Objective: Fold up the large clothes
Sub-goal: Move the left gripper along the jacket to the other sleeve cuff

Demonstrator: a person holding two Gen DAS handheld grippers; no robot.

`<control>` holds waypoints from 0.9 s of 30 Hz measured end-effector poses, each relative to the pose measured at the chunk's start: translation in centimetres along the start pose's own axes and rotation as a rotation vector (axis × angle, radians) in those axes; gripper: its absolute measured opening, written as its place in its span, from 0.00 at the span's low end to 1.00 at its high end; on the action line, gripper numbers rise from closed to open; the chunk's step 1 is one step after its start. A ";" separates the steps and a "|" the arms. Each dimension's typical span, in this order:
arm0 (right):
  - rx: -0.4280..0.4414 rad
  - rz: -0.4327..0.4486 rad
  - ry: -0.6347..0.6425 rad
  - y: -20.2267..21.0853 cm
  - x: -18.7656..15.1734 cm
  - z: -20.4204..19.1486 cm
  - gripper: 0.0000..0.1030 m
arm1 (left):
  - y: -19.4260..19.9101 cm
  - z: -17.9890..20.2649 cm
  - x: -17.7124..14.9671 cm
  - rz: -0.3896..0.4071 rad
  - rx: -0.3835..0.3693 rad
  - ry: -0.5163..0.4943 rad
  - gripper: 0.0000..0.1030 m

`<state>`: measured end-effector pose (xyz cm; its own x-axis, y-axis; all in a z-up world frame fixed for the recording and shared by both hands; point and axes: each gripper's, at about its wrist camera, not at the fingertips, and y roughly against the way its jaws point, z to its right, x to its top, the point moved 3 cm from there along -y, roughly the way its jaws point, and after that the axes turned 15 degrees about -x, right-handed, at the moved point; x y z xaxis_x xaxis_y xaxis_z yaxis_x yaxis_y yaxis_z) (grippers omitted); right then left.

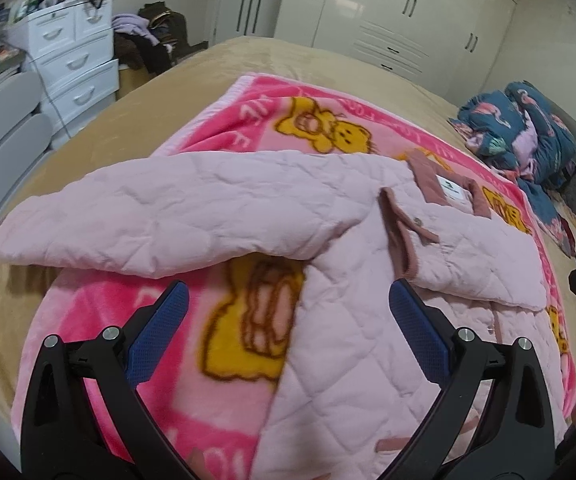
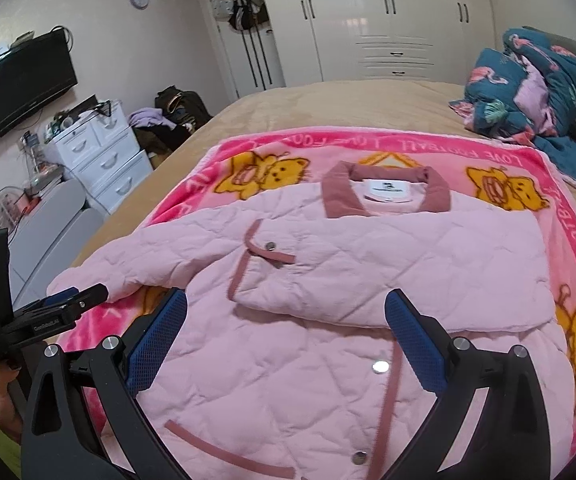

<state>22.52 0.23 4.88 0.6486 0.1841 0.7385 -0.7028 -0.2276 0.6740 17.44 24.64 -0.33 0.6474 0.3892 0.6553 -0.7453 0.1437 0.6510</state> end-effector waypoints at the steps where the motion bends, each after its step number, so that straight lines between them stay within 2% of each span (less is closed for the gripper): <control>1: 0.002 0.000 0.006 0.0 0.0 -0.4 0.96 | 0.2 -0.4 0.0 0.006 0.008 0.006 0.91; 10: 0.033 -0.005 0.057 -0.6 0.2 -4.2 0.96 | 1.3 -4.4 -0.4 0.039 0.086 0.052 0.91; 27: 0.140 -0.035 0.145 -4.0 1.2 -13.2 0.96 | 2.7 -13.7 -0.7 0.133 0.254 0.211 0.91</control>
<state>22.26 13.97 3.37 0.6159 0.3271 0.7167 -0.6266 -0.3481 0.6973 12.78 37.19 -4.22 0.4803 0.5725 0.6645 -0.7403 -0.1417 0.6571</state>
